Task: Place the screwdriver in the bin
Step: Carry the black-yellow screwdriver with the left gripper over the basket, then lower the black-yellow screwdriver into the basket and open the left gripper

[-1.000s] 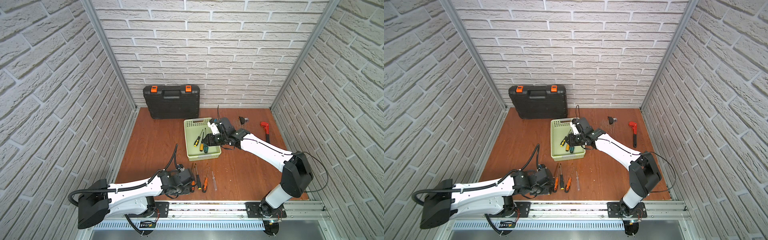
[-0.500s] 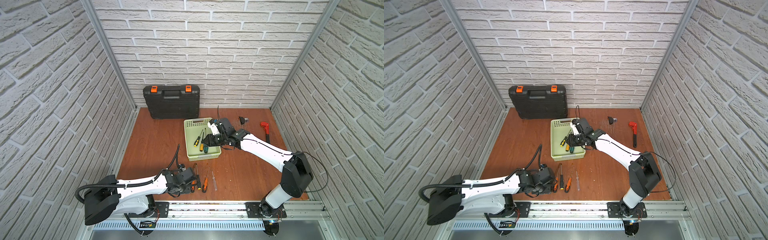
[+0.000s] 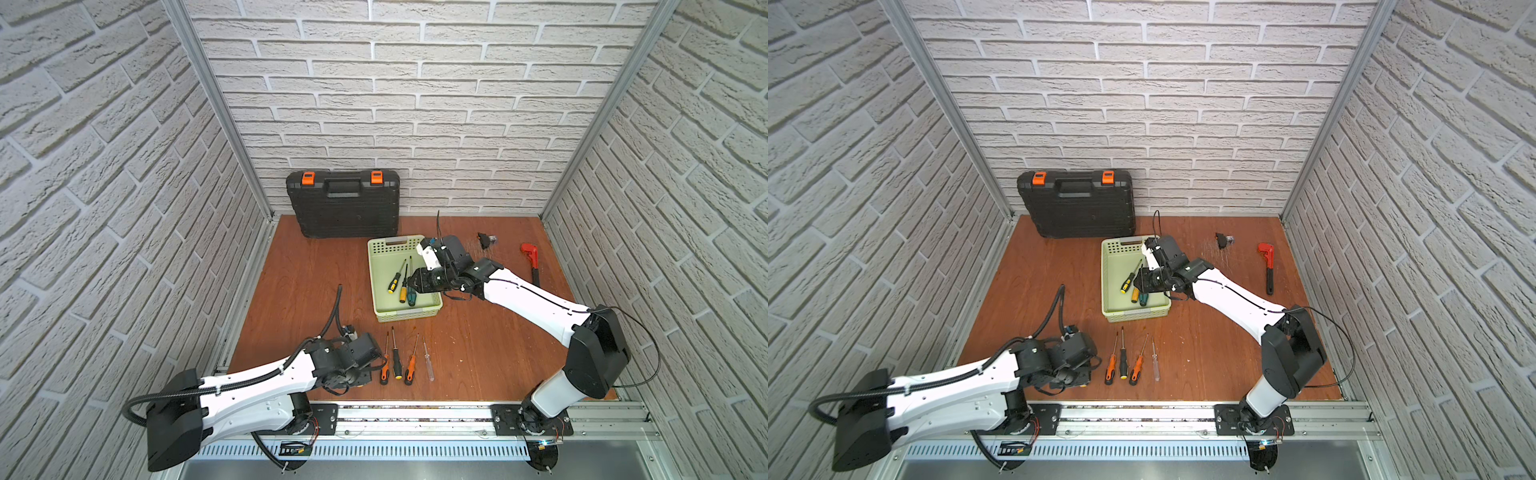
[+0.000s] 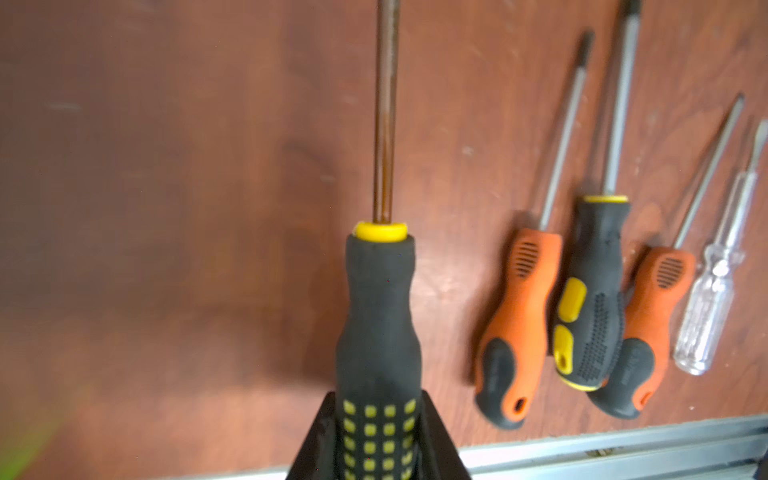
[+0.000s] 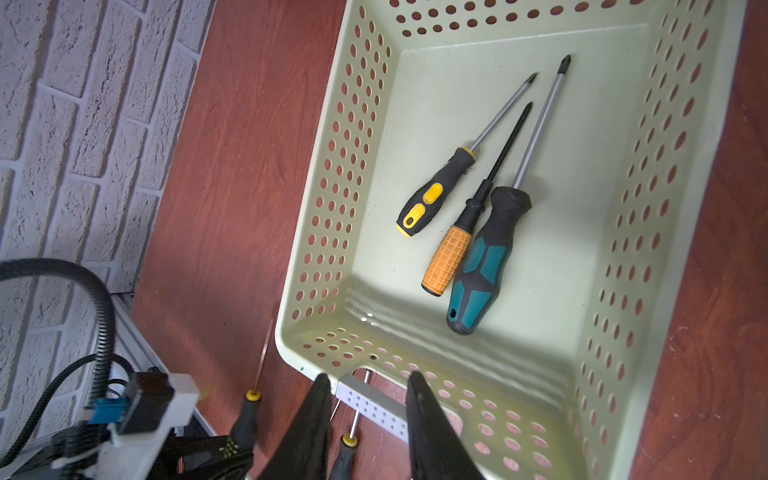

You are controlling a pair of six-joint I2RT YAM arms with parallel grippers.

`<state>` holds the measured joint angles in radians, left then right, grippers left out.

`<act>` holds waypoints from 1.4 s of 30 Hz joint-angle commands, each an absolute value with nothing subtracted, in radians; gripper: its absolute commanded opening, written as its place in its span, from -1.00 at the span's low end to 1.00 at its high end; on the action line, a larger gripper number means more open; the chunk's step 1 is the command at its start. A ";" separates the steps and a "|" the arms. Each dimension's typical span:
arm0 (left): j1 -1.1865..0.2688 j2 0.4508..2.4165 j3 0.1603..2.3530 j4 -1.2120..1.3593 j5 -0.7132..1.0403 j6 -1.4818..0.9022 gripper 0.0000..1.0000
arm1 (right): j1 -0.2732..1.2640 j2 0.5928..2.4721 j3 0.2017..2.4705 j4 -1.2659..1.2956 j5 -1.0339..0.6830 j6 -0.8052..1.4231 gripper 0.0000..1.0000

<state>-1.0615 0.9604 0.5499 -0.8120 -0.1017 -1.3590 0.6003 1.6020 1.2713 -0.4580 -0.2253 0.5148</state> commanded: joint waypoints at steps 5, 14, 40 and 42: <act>-0.775 0.868 0.847 -1.097 -0.184 -1.076 -1.00 | 0.604 1.509 1.299 -0.529 -0.174 0.463 -0.34; -0.598 1.291 1.279 -0.974 0.035 -0.585 -1.00 | 0.604 1.443 1.231 -0.521 -0.174 0.477 -0.35; -0.554 1.906 1.556 -0.849 0.106 -0.648 -1.00 | 0.604 1.398 1.188 -0.534 -0.193 0.462 -0.34; -0.555 1.916 1.555 -0.857 0.106 -0.653 -1.00 | 0.604 1.404 1.186 -0.528 -0.202 0.458 -0.34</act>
<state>-0.5491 1.9285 1.5684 -0.8761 0.0990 -0.6182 0.6003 1.4185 1.1942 -0.5682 -0.1833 0.4702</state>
